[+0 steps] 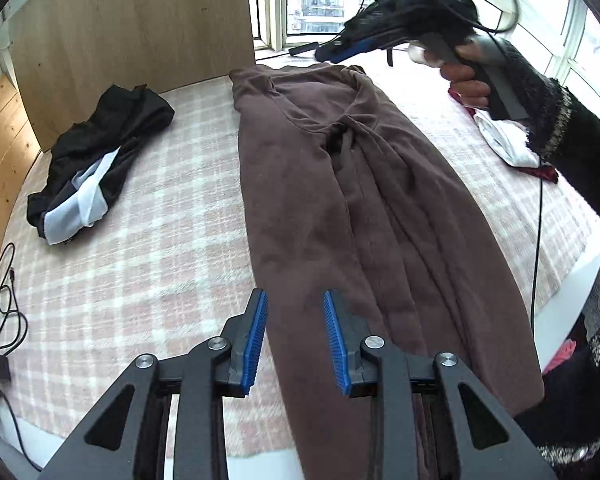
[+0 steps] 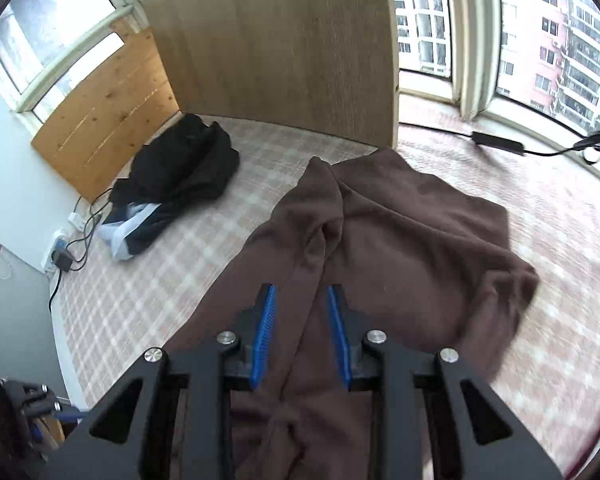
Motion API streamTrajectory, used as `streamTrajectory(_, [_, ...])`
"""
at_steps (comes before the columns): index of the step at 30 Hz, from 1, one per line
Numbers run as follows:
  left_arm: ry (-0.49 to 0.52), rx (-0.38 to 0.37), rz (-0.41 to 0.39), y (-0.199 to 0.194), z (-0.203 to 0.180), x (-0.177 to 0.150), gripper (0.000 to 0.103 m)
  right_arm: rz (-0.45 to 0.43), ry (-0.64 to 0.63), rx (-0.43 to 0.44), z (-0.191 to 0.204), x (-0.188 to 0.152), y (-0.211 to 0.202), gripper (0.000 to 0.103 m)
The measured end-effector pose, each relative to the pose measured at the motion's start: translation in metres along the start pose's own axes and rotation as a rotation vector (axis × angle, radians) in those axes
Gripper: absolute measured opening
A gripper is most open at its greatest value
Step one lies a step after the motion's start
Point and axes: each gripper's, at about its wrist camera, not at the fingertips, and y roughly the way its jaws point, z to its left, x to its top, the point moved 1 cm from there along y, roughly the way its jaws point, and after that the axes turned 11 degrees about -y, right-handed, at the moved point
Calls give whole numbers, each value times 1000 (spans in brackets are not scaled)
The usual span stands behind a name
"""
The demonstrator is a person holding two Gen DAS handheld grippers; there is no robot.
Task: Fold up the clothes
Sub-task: 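Release the garment and withdraw both grippers from the folded brown garment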
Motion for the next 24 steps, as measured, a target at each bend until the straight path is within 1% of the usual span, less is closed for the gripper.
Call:
streamTrajectory(2, [40, -38, 8, -13, 2, -19, 28, -8, 30, 0, 17, -41, -39, 27])
streamTrajectory(3, [59, -63, 15, -16, 2, -27, 28, -3, 67, 5, 25, -66, -53, 27])
streamTrajectory(5, [106, -115, 43, -17, -2, -41, 28, 19, 149, -22, 46, -118, -73, 27])
streamTrajectory(7, [151, -183, 73, -18, -9, -54, 28, 40, 253, -48, 73, -169, -80, 27])
streamTrajectory(9, [196, -245, 90, -21, -15, -61, 28, 71, 354, -38, 101, -207, -74, 27])
streamTrajectory(10, [218, -263, 94, -24, -19, -65, 28, 85, 387, -44, 116, -221, -70, 27])
streamTrajectory(12, [257, -298, 95, -35, -18, -76, 28, 97, 414, -104, 145, -240, -70, 27])
streamTrajectory(13, [266, -309, 100, -40, -16, -82, 29, 89, 413, -122, 159, -246, -74, 28])
streamTrajectory(14, [270, -314, 107, -43, -13, -87, 30, 81, 412, -140, 173, -252, -78, 31])
streamTrajectory(16, [269, -305, 129, -43, -4, -98, 30, 76, 382, -179, 200, -260, -82, 55])
streamTrajectory(18, [264, -293, 149, -38, 2, -105, 30, 111, 311, -257, 218, -260, -75, 56])
streamTrajectory(20, [266, -293, 145, -30, 0, -106, 30, 155, 241, -320, 231, -256, -65, 56])
streamTrajectory(22, [272, -303, 136, -23, -5, -106, 30, 180, 184, -343, 241, -255, -59, 56])
streamTrajectory(24, [285, -342, 132, -15, -15, -107, 30, 200, 131, -362, 251, -254, -53, 56])
